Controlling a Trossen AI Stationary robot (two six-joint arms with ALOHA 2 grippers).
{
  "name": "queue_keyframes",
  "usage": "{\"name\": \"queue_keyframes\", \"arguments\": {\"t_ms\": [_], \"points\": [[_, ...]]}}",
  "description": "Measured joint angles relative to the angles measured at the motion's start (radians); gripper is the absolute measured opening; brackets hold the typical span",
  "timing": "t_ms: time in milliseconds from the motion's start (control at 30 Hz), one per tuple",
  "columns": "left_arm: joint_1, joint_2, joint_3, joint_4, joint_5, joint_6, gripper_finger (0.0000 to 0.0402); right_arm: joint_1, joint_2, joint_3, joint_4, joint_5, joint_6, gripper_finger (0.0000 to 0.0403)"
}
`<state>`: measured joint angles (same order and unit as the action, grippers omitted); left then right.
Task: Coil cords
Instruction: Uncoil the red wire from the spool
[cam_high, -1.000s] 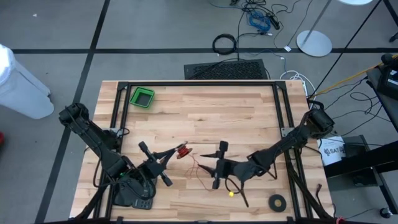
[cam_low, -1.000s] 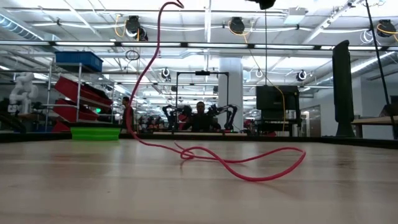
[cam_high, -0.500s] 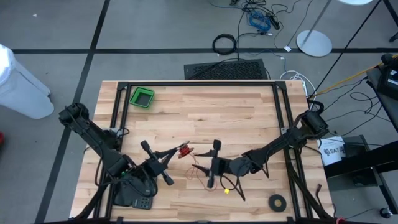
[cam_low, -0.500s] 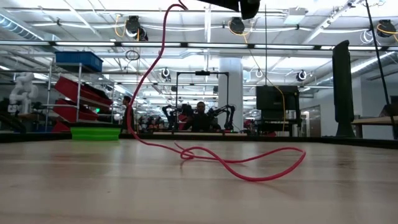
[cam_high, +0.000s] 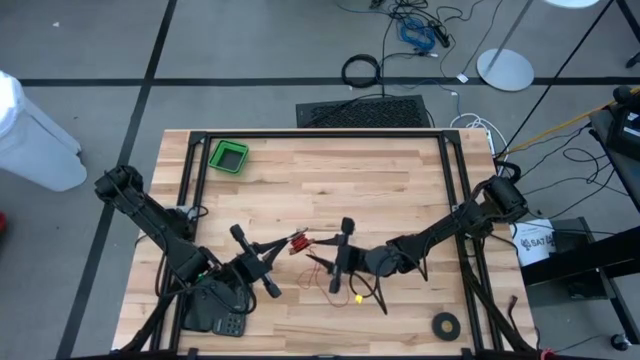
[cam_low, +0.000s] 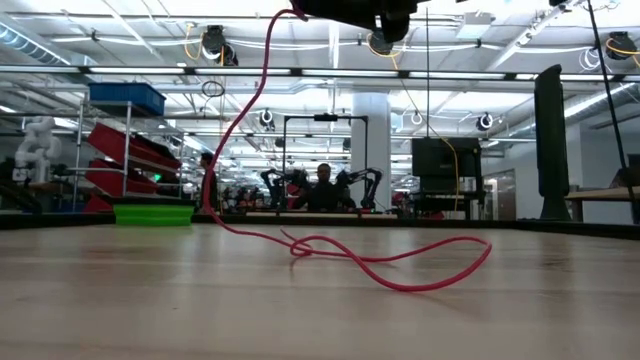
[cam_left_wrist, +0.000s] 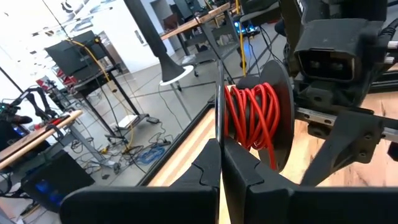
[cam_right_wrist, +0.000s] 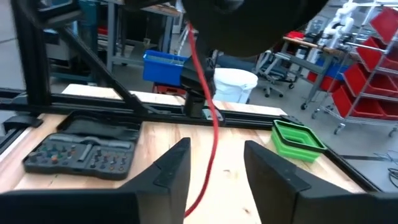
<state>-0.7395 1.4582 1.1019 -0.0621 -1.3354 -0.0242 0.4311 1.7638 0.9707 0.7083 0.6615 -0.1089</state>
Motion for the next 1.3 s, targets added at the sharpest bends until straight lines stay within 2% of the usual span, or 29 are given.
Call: {"name": "queue_keyframes", "arguments": {"t_ms": [267, 433, 633, 1000, 1300], "points": [[0.000, 0.000, 0.000, 0.000, 0.000, 0.000, 0.0004, -0.016, 0.000, 0.000, -0.005, -0.063, 0.010, 0.0088], [0.000, 0.000, 0.000, 0.000, 0.000, 0.000, 0.0004, -0.025, 0.000, 0.000, -0.023, -0.066, 0.023, 0.0066], [0.000, 0.000, 0.000, 0.000, 0.000, 0.000, 0.0004, -0.025, 0.000, 0.000, -0.037, -0.066, 0.023, 0.0006], [0.004, 0.000, 0.000, 0.000, 0.000, -0.015, 0.0004, -0.013, 0.001, 0.012, -0.035, -0.132, 0.044, 0.0001], [0.013, 0.006, 0.000, -0.011, 0.000, -0.022, 0.0004, 0.070, 0.002, 0.174, -0.131, -0.127, -0.067, 0.0000]]}}
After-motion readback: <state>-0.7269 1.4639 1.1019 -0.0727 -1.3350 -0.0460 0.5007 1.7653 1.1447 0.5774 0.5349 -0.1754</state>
